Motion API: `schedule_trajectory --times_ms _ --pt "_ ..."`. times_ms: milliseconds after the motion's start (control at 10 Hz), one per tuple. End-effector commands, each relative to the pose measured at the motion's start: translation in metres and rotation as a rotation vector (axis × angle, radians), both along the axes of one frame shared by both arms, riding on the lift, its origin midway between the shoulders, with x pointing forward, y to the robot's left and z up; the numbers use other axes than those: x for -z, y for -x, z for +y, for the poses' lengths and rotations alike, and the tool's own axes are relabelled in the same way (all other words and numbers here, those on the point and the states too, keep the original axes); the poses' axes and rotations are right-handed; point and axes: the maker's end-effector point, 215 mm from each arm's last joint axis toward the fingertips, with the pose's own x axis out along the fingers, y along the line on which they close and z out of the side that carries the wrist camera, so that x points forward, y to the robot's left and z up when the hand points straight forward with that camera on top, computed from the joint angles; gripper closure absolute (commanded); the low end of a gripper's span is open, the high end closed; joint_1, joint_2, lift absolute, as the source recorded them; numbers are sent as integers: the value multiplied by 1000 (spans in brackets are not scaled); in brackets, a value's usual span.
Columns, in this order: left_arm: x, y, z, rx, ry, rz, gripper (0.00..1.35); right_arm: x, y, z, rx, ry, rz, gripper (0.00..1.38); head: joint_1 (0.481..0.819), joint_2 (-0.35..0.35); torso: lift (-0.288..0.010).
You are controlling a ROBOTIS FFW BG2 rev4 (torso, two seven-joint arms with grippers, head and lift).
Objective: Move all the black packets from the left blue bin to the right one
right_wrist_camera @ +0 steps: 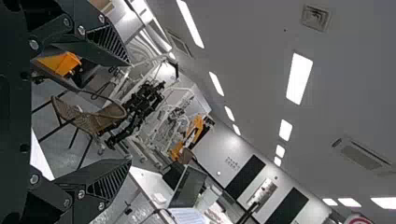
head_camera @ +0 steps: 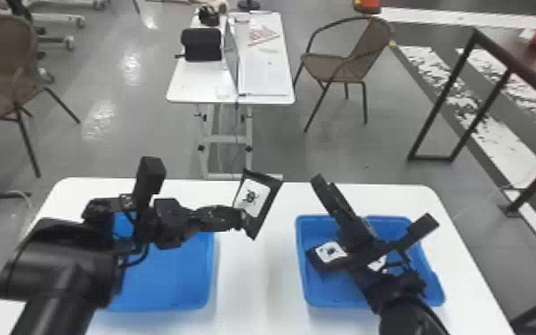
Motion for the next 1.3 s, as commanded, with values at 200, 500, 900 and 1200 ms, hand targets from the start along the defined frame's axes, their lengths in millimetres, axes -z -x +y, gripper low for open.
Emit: schedule_trajectory --times_ms 200,500,900,1200 --pt "-9 -10 -54 110 0 -20 1222 -12 -5 52 -113 24 -12 311 695 -106 0" --pt "-11 -13 -58 122 -5 -22 1222 -5 -7 68 -155 64 5 743 695 -96 0" --pt "-9 -16 -51 86 12 -23 1210 1 -3 68 -152 45 20 1276 695 -87 0" --pt "-11 -26 -29 -30 74 -27 437 -5 -9 44 -92 -13 15 1276 695 -79 0"
